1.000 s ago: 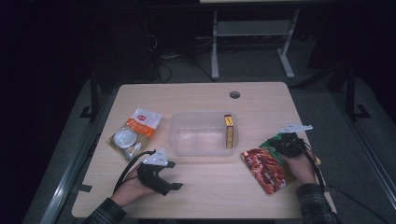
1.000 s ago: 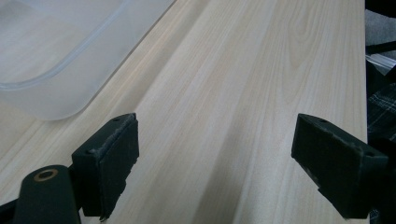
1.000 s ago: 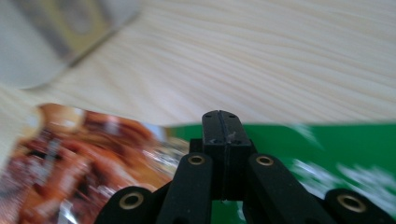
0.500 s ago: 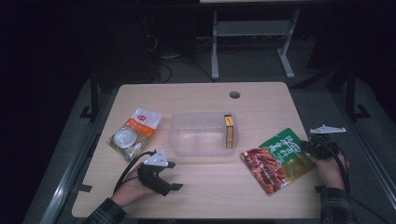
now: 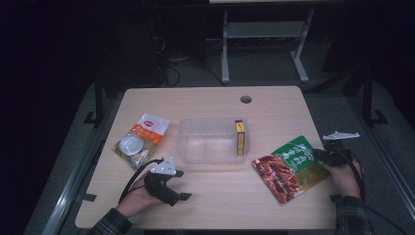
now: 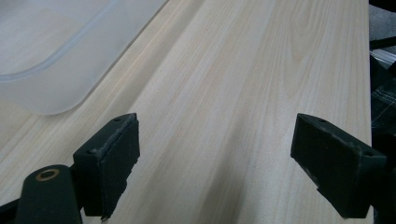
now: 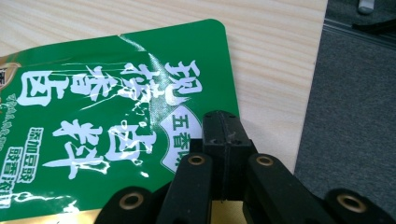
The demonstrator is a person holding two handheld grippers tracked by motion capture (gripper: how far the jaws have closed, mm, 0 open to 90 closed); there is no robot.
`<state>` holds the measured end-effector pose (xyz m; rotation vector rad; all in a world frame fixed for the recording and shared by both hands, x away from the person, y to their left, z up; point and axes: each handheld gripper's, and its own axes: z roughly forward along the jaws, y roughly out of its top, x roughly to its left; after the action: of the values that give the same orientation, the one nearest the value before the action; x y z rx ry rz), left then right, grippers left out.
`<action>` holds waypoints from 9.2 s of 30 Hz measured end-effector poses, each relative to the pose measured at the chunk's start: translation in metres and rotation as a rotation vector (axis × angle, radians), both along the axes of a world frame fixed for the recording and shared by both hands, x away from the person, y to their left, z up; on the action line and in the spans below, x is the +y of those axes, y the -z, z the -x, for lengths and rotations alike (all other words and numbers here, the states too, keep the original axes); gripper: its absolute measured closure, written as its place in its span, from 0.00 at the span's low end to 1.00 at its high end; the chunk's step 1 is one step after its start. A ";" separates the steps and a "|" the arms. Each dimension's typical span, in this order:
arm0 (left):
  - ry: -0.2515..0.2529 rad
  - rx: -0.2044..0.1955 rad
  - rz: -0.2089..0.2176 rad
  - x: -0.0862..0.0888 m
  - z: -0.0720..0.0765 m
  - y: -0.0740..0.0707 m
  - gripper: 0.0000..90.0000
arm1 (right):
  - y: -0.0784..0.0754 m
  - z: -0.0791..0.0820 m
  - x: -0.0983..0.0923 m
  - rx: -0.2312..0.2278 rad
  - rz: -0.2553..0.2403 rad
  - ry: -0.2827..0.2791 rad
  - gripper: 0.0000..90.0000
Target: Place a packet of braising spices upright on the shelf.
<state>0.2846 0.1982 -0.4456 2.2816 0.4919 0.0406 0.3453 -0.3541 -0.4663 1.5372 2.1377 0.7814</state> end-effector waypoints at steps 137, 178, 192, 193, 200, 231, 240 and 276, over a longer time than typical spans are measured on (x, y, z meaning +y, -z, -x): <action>0.065 0.051 -0.162 -0.019 0.003 0.008 0.90 | -0.028 0.094 0.175 -0.043 -0.144 -0.619 0.44; -0.190 -0.111 0.182 0.038 0.012 -0.053 0.99 | -0.028 0.072 0.200 -0.035 -0.273 -0.743 0.37; -0.259 -0.152 0.278 0.034 0.005 -0.070 1.00 | -0.030 0.076 0.238 -0.078 -0.386 -0.783 0.31; -0.261 -0.154 0.289 0.033 0.006 -0.070 1.00 | -0.031 0.077 0.243 -0.089 -0.398 -0.782 0.31; -0.277 -0.179 0.311 0.034 0.008 -0.074 1.00 | -0.034 0.072 0.266 -0.138 -0.473 -0.762 0.37; -0.283 -0.097 0.331 0.041 0.008 -0.051 0.90 | -0.050 0.053 0.279 -0.164 -0.559 -0.798 0.99; -0.290 -0.146 0.282 0.047 0.011 -0.047 0.65 | -0.057 0.055 0.279 -0.155 -0.516 -0.848 0.99; -0.205 -0.124 0.013 0.053 0.032 -0.013 0.20 | -0.109 0.047 0.244 -0.230 -0.493 -0.777 0.99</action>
<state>0.2529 0.2511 -0.4322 2.1926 0.6559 0.2780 0.2983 -0.1097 -0.3576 0.6754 2.4638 1.7427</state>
